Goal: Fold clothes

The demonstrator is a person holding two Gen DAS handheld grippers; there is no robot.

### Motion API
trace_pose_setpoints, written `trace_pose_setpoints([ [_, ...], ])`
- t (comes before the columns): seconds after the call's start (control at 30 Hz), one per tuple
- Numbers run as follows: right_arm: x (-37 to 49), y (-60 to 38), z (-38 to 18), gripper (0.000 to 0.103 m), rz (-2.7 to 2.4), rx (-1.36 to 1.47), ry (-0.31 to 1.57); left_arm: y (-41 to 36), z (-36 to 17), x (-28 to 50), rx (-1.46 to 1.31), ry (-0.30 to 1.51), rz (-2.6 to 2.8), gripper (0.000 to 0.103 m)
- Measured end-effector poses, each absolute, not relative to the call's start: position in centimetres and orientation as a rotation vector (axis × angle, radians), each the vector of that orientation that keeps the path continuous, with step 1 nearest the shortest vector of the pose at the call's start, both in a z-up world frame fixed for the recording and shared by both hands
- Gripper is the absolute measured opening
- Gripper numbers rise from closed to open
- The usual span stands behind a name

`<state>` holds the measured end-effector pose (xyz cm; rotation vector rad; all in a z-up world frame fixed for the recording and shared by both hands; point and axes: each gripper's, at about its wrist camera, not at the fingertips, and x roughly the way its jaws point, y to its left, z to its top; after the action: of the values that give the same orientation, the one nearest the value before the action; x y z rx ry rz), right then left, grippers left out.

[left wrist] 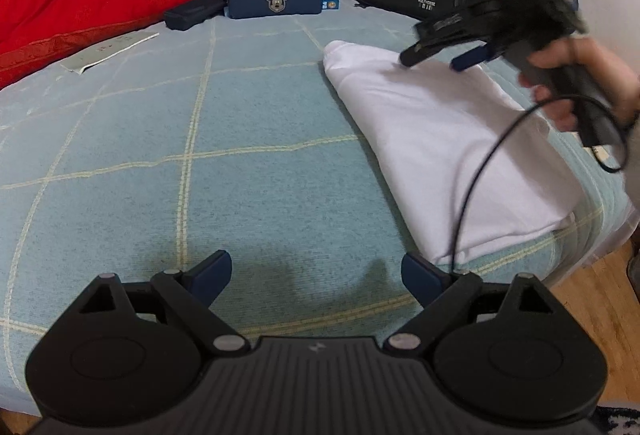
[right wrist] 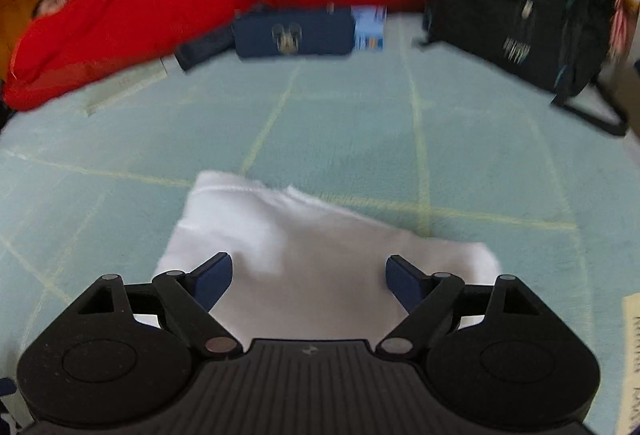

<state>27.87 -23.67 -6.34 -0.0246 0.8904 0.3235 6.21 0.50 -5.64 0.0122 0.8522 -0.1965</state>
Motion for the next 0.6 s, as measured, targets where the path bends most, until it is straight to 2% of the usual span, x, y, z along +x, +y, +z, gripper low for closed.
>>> trace_pose_setpoints([
  [0.07,28.9,-22.8,-7.4,0.097,0.293,-0.062,0.897,0.8,-5.7,6.2,0.007,0.852,-0.193,0.092],
  [0.27,31.5,-22.7,-7.3,0.097,0.245,-0.027,0.888,1.7,-5.8,6.8,-0.010,0.853,-0.176,0.092],
  [0.43,30.4,-21.4,-4.8,0.098,0.324,-0.067,0.885,2.2,-5.7,7.0,-0.025,0.845,-0.171,0.092],
  [0.6,31.8,-18.8,-7.0,0.098,0.320,-0.136,0.927,2.5,-6.0,7.0,-0.031,0.851,-0.174,0.092],
])
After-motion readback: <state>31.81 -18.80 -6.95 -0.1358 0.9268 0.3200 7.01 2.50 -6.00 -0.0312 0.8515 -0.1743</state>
